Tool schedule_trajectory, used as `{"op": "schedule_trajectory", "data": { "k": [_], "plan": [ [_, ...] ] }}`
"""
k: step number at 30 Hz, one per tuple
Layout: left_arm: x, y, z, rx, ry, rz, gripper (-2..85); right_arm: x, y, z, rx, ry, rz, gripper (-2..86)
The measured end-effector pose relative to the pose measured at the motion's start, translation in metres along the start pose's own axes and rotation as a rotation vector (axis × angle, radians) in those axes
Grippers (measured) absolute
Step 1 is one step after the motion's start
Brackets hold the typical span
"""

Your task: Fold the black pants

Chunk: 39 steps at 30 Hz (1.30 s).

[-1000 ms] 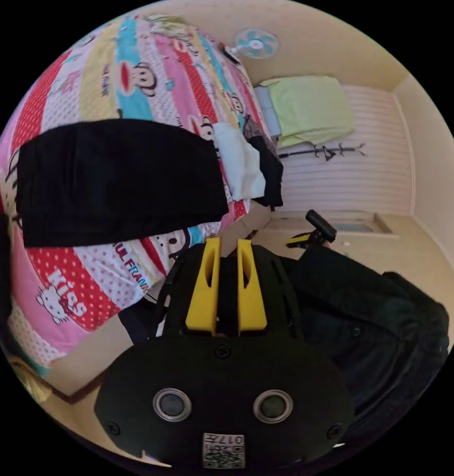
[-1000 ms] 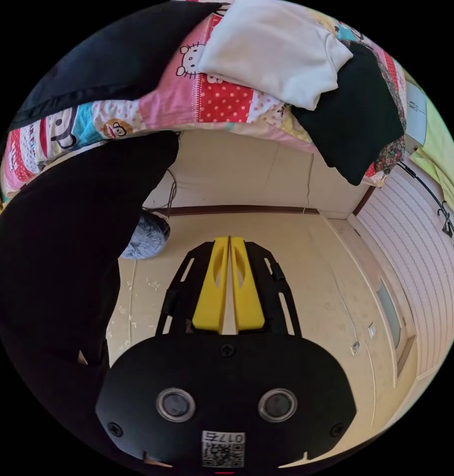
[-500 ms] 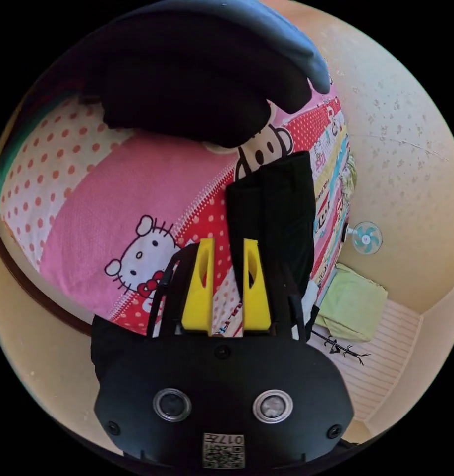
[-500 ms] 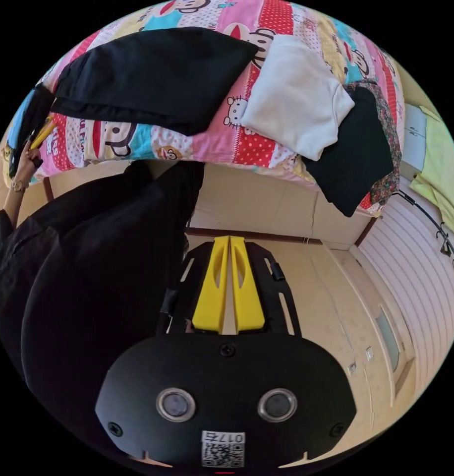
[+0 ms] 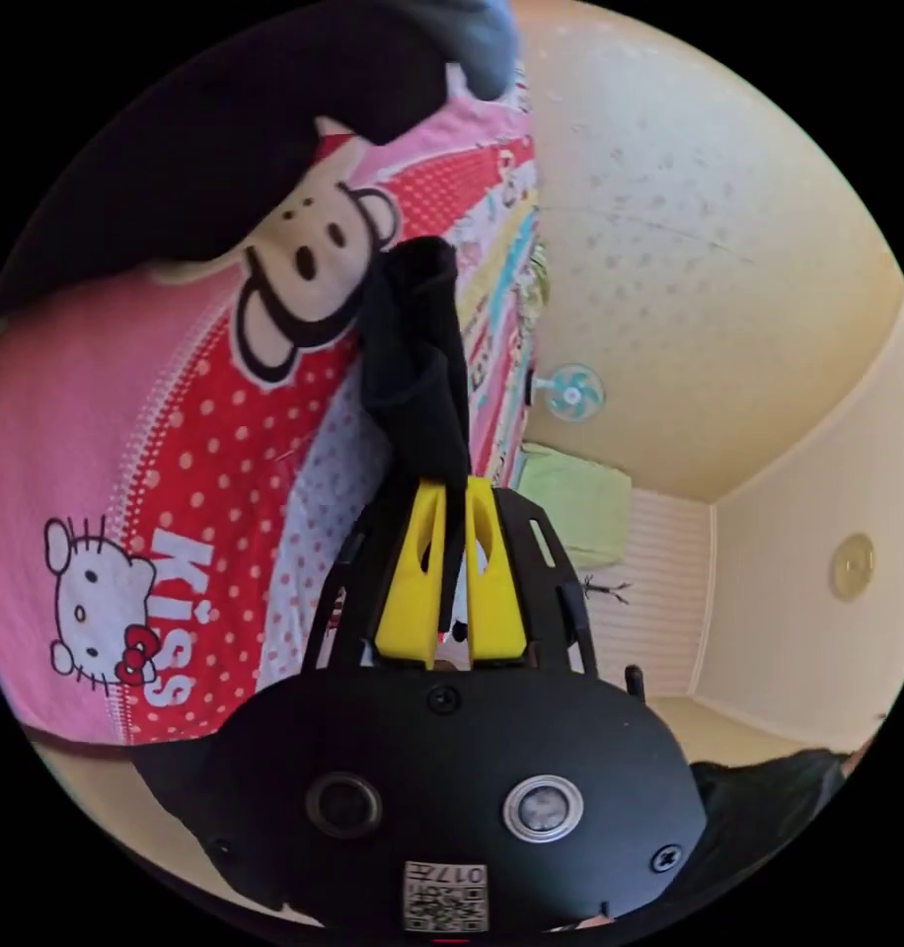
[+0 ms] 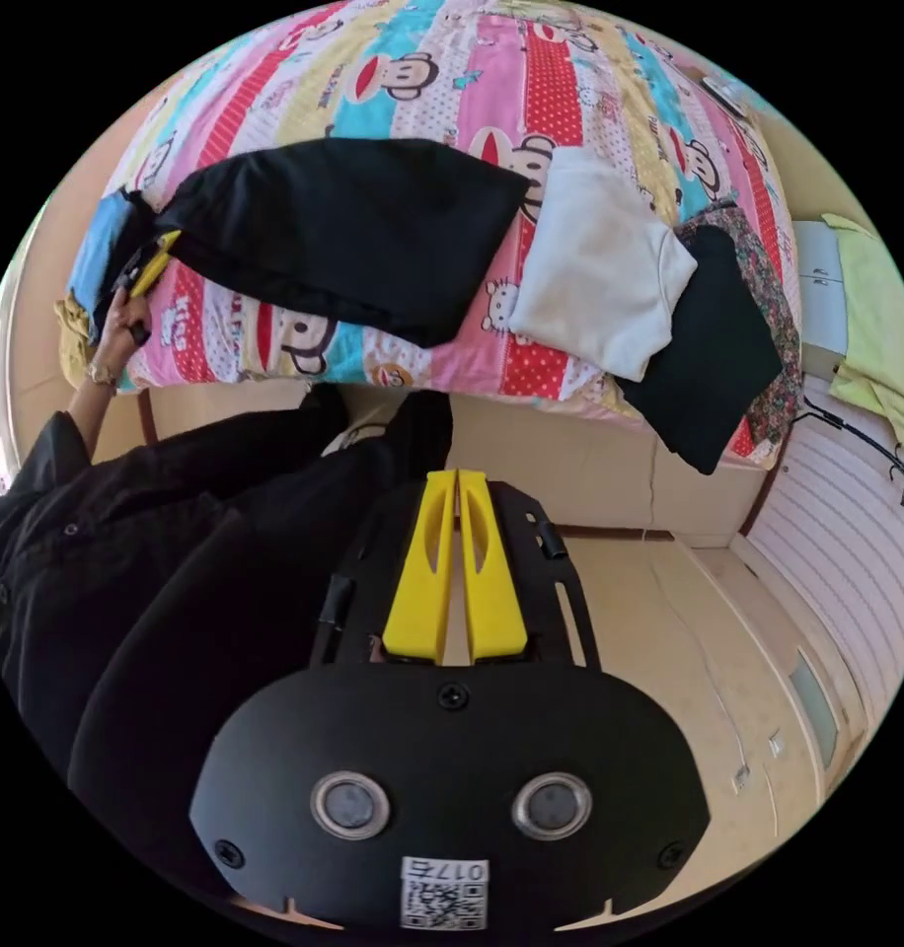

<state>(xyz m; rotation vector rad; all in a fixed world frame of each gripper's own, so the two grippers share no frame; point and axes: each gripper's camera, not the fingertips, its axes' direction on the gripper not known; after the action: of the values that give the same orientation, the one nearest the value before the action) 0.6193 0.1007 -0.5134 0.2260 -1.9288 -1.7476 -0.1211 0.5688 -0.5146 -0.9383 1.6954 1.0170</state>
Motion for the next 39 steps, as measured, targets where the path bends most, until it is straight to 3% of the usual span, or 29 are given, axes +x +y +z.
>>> {"op": "schedule_trajectory", "data": {
  "k": [4, 9, 13, 21, 25, 29, 32, 34, 37, 39],
  "plan": [
    [0.091, 0.014, 0.016, -0.126, 0.054, 0.253, 2.9, -0.019, -0.003, -0.034, 0.242, -0.308, -0.166, 3.3],
    [0.213, 0.052, 0.037, -0.279, 0.133, 0.57, 1.9, -0.067, -0.01, -0.077, 0.414, -0.503, -0.427, 10.2],
    [0.247, 0.077, 0.048, -0.347, 0.157, 0.648, 0.3, -0.107, -0.006, -0.087, 0.377, -0.563, -0.667, 13.6],
    [0.214, 0.101, 0.068, -0.355, 0.042, 0.534, -0.3, -0.101, 0.017, -0.047, 0.323, -0.71, -0.74, 13.1],
    [0.194, 0.105, 0.082, -0.363, -0.002, 0.481, -0.3, -0.149, 0.024, -0.011, 0.104, -0.489, -0.824, 13.9],
    [0.188, 0.108, 0.099, -0.368, -0.05, 0.47, -0.3, -0.179, 0.037, 0.007, 0.031, -0.399, -0.844, 12.6],
    [0.181, 0.107, 0.113, -0.39, -0.051, 0.45, -0.3, -0.213, 0.057, 0.03, -0.142, -0.346, -0.966, 11.5],
    [0.18, 0.109, 0.124, -0.403, -0.114, 0.458, -0.3, -0.238, 0.079, 0.048, -0.194, -0.148, -1.007, 8.2],
    [0.174, 0.101, 0.137, -0.399, -0.133, 0.415, -0.3, -0.255, 0.115, 0.044, -0.045, 0.022, -0.979, 5.0],
    [0.174, 0.092, 0.131, -0.347, -0.078, 0.399, -0.2, -0.249, 0.13, 0.026, 0.051, -0.021, -0.902, 4.6]
  ]
}}
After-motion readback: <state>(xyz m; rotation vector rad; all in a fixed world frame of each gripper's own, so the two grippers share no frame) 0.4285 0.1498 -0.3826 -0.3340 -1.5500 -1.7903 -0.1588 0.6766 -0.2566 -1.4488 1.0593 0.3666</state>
